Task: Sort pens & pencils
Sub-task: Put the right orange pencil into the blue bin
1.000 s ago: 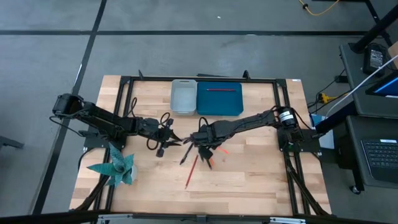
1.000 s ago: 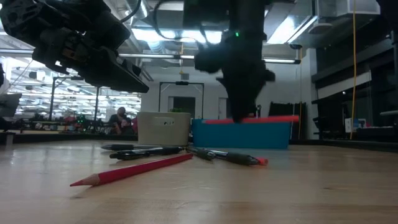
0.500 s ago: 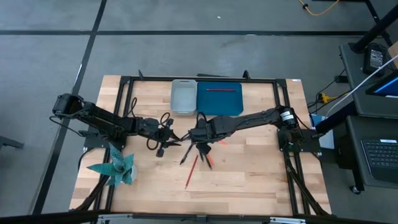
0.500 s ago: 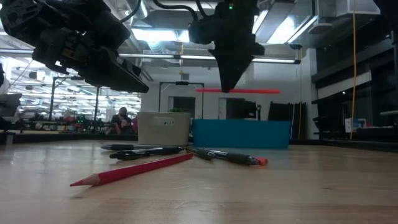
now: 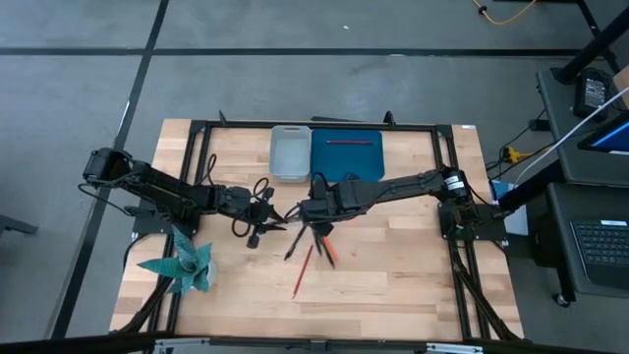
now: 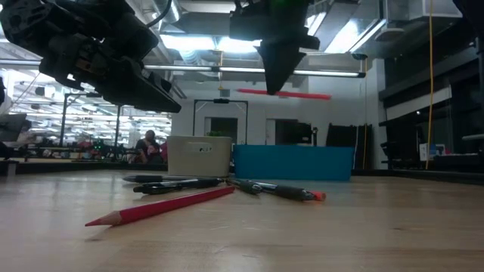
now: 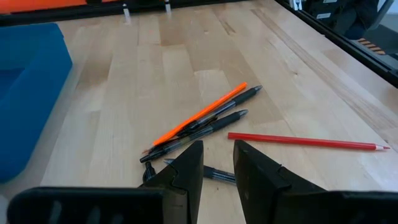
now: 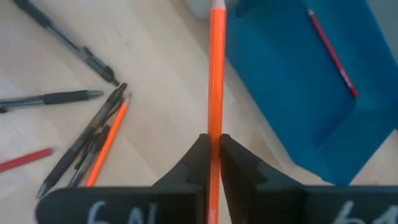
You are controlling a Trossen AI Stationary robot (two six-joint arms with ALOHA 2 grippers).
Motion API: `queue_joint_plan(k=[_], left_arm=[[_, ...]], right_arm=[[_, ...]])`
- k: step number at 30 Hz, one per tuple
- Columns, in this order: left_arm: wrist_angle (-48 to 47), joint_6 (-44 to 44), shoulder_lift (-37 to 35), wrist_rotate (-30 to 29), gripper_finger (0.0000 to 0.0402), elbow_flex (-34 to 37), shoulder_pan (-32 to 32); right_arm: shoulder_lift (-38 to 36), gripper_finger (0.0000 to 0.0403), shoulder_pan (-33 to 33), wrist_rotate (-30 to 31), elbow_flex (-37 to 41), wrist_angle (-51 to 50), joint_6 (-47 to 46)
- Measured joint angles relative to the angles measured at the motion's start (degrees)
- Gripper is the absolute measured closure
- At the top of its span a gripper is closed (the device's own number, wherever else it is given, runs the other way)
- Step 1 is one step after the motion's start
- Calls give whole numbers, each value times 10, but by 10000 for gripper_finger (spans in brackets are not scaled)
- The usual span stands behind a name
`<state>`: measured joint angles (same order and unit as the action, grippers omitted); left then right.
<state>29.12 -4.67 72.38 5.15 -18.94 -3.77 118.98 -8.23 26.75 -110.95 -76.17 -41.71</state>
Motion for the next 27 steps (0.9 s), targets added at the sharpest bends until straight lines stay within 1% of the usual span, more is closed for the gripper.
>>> queue_joint_plan(k=[7,11,17,27], left_arm=[[0,0,0,0,319,0,0],[0,0,0,0,319,0,0],[0,0,0,0,319,0,0],[-1,0,0,0,319,0,0]], right_arm=[[-3,384,1,18,-1,-11,1],[-16,385,1,24,-1,-15,-1],[-31,386,1,51,-1,-16,-2],[-37,386,15,63,-1,-17,9]])
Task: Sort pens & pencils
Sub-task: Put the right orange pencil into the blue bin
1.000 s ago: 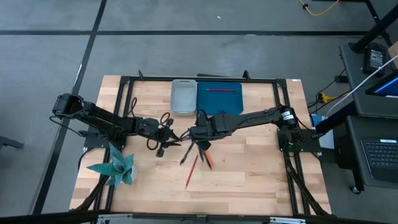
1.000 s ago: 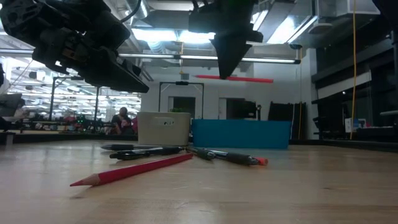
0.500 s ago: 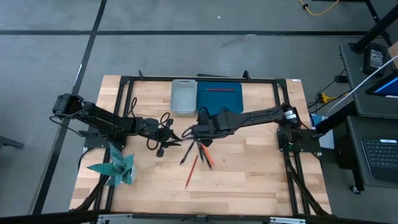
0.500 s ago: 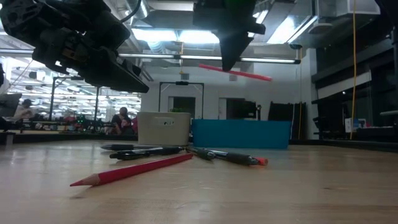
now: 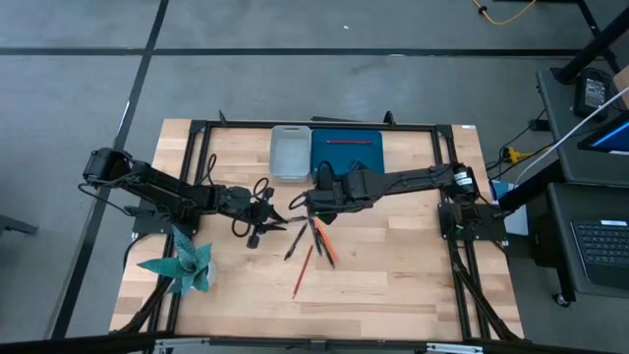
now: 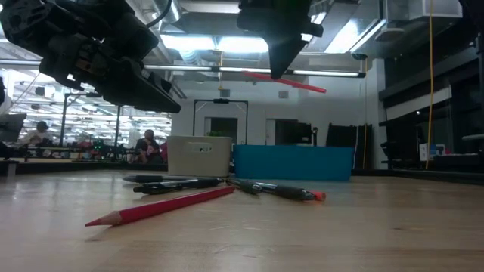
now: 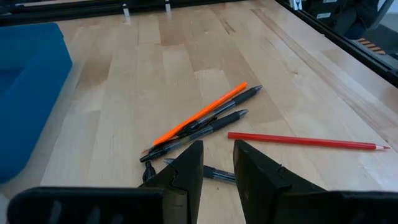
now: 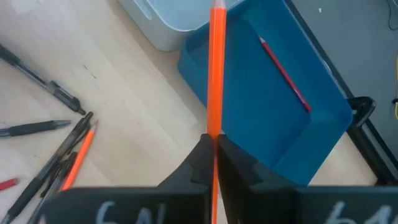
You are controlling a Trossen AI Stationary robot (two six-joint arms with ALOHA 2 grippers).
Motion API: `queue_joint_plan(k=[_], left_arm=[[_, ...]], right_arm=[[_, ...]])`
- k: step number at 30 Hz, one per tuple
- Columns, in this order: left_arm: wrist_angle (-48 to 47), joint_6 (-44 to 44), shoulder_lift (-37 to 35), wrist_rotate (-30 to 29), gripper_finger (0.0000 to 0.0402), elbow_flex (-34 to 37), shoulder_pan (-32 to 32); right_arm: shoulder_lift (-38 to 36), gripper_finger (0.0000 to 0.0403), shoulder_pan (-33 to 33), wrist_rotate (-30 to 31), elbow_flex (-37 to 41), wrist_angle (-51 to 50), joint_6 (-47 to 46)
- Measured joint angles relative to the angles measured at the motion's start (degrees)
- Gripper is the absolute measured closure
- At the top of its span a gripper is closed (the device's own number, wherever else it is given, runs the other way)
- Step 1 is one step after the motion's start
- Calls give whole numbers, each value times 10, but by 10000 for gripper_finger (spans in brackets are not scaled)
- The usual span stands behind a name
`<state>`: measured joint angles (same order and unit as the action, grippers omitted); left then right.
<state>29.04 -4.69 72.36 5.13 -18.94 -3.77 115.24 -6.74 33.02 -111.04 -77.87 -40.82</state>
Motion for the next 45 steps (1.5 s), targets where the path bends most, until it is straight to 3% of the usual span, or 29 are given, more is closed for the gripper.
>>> queue_joint_plan(k=[22,33,39,45], left_arm=[[-1,0,0,0,319,0,0],[0,-2,0,0,319,0,0],[0,-3,0,0,319,0,0],[0,-4,0,0,319,0,0]], right_arm=[[-58,397,51,31,0,6,37],[-63,396,131,29,1,29,100],[-63,395,173,-9,1,49,124],[-63,395,168,-21,1,49,119]])
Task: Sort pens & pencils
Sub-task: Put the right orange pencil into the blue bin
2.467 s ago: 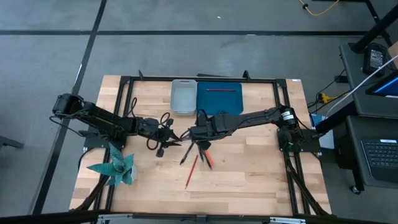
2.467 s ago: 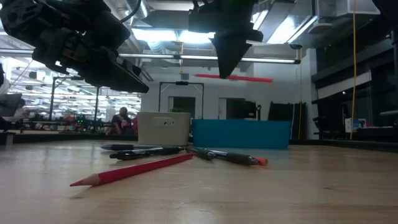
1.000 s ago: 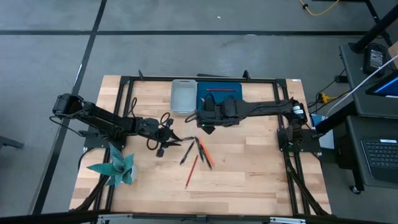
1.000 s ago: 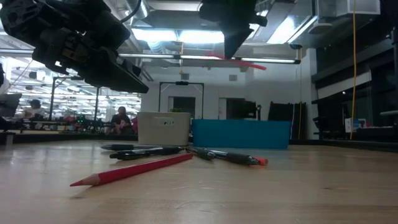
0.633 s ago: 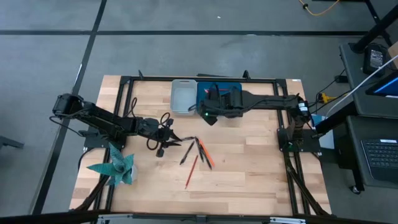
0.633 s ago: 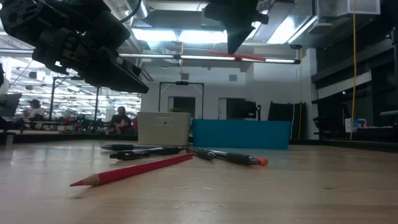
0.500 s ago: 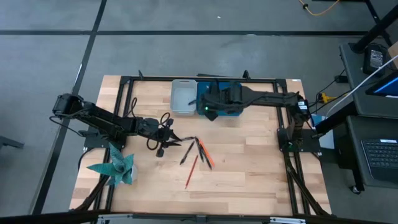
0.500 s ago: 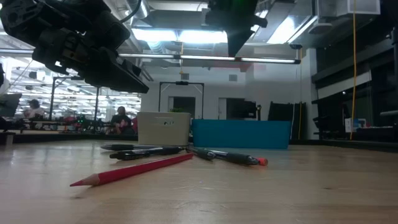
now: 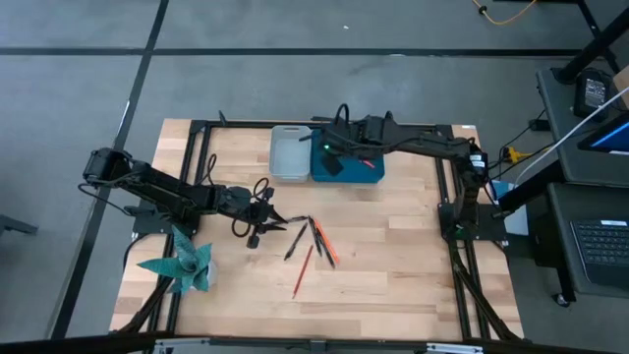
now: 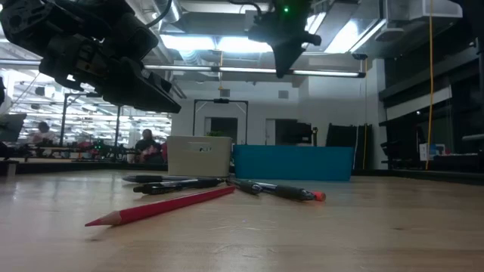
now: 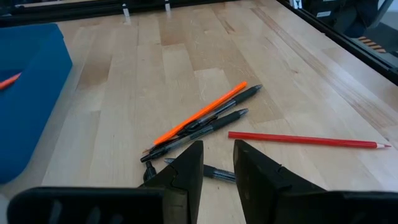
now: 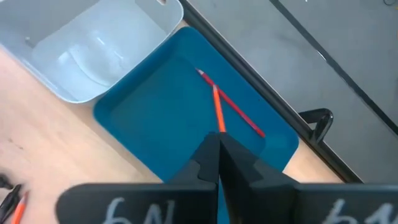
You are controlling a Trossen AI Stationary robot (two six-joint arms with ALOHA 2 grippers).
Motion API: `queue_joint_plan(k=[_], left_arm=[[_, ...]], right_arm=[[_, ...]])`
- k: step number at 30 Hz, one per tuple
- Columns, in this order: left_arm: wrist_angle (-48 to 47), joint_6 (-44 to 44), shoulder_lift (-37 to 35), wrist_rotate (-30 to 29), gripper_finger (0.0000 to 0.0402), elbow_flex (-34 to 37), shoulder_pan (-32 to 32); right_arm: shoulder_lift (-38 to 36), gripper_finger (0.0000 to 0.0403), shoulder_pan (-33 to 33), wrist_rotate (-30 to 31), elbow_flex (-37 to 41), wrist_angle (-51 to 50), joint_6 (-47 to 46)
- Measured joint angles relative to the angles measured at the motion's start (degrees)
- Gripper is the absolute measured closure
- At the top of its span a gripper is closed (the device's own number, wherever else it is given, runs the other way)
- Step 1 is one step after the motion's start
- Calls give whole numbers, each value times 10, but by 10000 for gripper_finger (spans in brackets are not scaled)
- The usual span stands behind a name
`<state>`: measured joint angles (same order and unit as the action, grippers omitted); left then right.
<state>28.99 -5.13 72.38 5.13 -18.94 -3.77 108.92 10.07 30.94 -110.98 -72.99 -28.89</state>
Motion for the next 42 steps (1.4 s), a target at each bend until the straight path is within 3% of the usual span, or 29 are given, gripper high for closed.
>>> queue_joint_plan(k=[10,17,29,42], left_arm=[[0,0,0,0,319,0,0],[0,1,0,0,319,0,0],[0,5,0,0,319,0,0],[-16,21,0,0,319,0,0]], right_arm=[[0,395,-45,2,2,0,-30],[0,395,-82,0,77,5,-73],[1,395,-138,-90,227,107,-153],[1,389,-171,-136,243,180,-154]])
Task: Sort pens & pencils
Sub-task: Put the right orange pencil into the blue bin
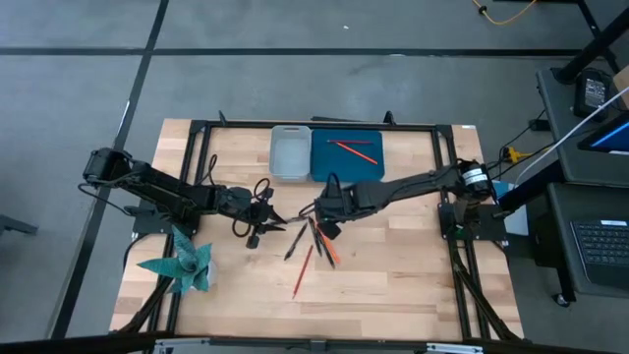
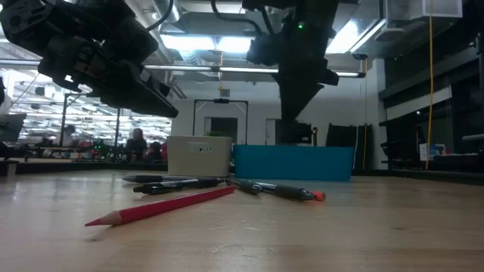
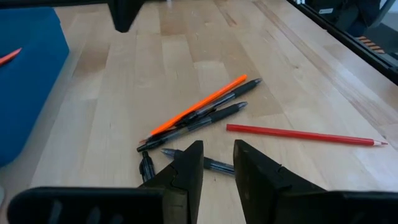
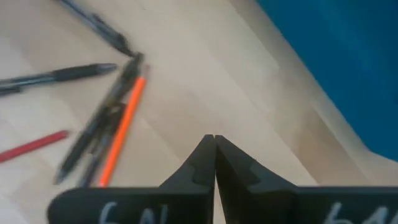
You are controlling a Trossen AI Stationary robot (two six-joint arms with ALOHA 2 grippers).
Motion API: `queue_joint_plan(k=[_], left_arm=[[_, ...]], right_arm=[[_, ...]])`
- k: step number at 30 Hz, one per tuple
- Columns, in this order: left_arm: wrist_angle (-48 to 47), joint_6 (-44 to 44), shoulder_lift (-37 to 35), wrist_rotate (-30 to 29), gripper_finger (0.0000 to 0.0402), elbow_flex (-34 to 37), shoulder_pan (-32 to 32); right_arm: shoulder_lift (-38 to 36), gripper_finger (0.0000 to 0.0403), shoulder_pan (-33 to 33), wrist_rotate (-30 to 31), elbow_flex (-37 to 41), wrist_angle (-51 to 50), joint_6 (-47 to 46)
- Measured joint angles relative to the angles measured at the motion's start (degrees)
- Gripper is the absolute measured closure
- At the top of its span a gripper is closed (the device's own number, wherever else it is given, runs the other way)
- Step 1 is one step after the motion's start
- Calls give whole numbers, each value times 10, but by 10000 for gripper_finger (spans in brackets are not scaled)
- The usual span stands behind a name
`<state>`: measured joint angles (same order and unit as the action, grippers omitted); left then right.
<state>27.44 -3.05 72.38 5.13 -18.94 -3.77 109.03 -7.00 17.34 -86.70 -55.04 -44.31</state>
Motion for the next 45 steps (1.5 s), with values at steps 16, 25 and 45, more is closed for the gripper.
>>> queue_joint_plan(k=[16,25,45], left_arm=[[0,0,0,0,319,0,0],[1,0,0,0,319,0,0],[1,0,0,0,319,0,0]], right_arm=[[5,290,-42,-13,-1,51,-41],[40,286,-42,-69,-1,56,-49],[75,286,-64,-70,-1,85,-49]])
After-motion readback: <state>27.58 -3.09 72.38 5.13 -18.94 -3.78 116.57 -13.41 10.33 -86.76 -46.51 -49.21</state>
